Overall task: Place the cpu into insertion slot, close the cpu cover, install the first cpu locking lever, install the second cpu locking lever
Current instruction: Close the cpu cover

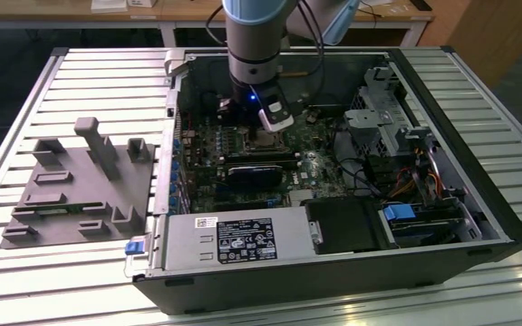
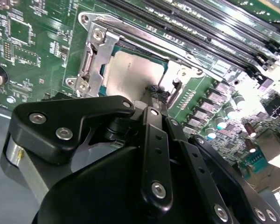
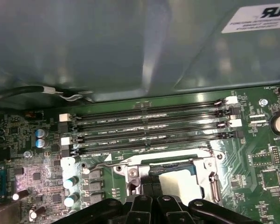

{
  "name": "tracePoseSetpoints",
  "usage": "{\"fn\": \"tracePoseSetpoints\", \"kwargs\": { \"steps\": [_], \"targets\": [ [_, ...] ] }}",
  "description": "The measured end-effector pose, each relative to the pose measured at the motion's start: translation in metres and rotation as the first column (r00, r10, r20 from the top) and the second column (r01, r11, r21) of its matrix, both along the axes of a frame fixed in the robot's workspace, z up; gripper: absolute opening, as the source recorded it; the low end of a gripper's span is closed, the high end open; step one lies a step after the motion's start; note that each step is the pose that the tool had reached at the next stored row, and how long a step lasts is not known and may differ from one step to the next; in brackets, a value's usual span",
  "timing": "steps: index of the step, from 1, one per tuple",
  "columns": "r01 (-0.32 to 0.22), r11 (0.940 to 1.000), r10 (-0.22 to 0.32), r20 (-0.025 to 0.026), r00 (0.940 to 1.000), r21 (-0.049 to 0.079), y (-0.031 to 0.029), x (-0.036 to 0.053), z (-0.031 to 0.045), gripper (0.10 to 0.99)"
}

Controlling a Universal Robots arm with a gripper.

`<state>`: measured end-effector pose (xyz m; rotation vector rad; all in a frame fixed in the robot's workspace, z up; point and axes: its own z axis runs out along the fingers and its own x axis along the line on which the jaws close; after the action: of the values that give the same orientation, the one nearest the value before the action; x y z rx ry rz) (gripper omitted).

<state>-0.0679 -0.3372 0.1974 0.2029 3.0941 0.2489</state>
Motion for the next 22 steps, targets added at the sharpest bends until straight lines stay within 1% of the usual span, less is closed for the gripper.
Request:
{"fn": "tracePoseSetpoints", "kwargs": {
  "steps": [5, 7, 11, 17, 22],
  "targets": [
    [0.0, 1.0, 0.0, 0.0003, 1.0, 0.002, 0.0004, 0.0007, 0.0026, 0.102],
    [0.0, 1.0, 0.0, -0.0007, 1.0, 0.0, 0.0001, 0.0006, 0.0045, 0.102],
    [0.0, 1.0, 0.0, -0.0007, 1.0, 0.0, 0.0, 0.0, 0.0046, 0.102],
    [0.0, 1.0, 0.0, -0.0003, 1.0, 0.0, 0.0, -0.0065, 0.0042, 0.102],
    [0.0, 1.0, 0.0, -0.0009, 1.0, -0.001, -0.0001, -0.0072, 0.0019, 0.102]
  ]
}}
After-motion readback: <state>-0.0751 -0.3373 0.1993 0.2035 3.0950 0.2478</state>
